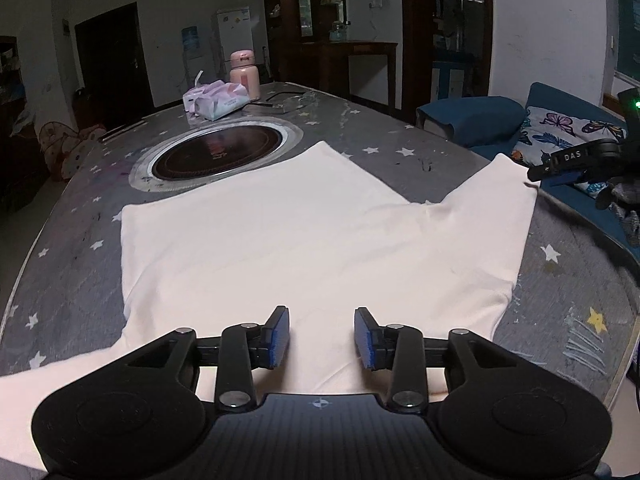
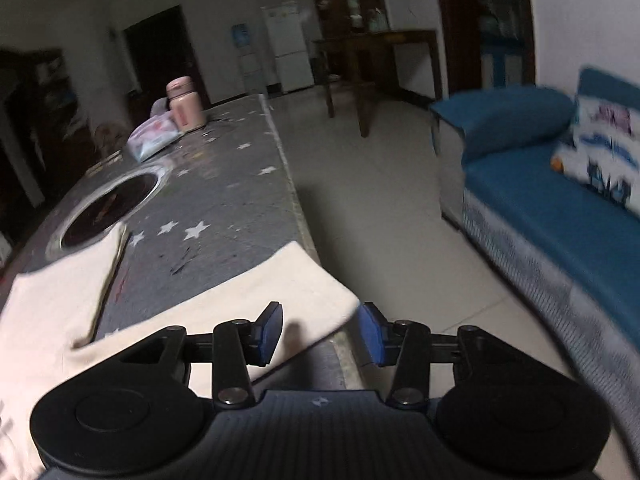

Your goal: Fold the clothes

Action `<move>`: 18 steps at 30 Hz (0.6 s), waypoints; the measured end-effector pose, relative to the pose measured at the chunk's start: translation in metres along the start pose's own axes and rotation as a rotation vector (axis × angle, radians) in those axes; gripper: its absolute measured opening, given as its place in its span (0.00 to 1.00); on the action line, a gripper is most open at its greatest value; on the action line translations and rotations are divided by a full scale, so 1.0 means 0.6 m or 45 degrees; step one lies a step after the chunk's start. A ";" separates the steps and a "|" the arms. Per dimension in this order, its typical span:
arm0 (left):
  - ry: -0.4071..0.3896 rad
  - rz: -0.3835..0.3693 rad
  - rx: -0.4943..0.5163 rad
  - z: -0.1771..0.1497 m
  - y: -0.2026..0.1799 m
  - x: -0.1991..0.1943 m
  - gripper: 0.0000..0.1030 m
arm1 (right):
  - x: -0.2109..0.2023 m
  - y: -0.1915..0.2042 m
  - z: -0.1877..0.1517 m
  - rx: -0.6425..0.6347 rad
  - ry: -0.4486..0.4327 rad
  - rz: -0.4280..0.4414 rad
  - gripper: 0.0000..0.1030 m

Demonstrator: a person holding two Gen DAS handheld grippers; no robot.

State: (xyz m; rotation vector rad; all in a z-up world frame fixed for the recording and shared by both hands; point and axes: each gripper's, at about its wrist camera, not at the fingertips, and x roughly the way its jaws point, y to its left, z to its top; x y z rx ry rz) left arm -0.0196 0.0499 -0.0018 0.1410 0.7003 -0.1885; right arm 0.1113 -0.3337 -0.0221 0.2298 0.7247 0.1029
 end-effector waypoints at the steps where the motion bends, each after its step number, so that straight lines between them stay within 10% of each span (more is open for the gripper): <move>1: 0.001 -0.004 0.008 0.003 -0.003 0.002 0.39 | 0.004 -0.006 -0.002 0.020 0.004 0.007 0.39; 8: 0.010 -0.029 0.065 0.019 -0.033 0.020 0.42 | 0.007 -0.035 -0.009 0.096 -0.020 0.055 0.07; 18: 0.011 -0.112 0.131 0.033 -0.087 0.047 0.42 | -0.044 -0.024 0.023 0.084 -0.166 0.133 0.04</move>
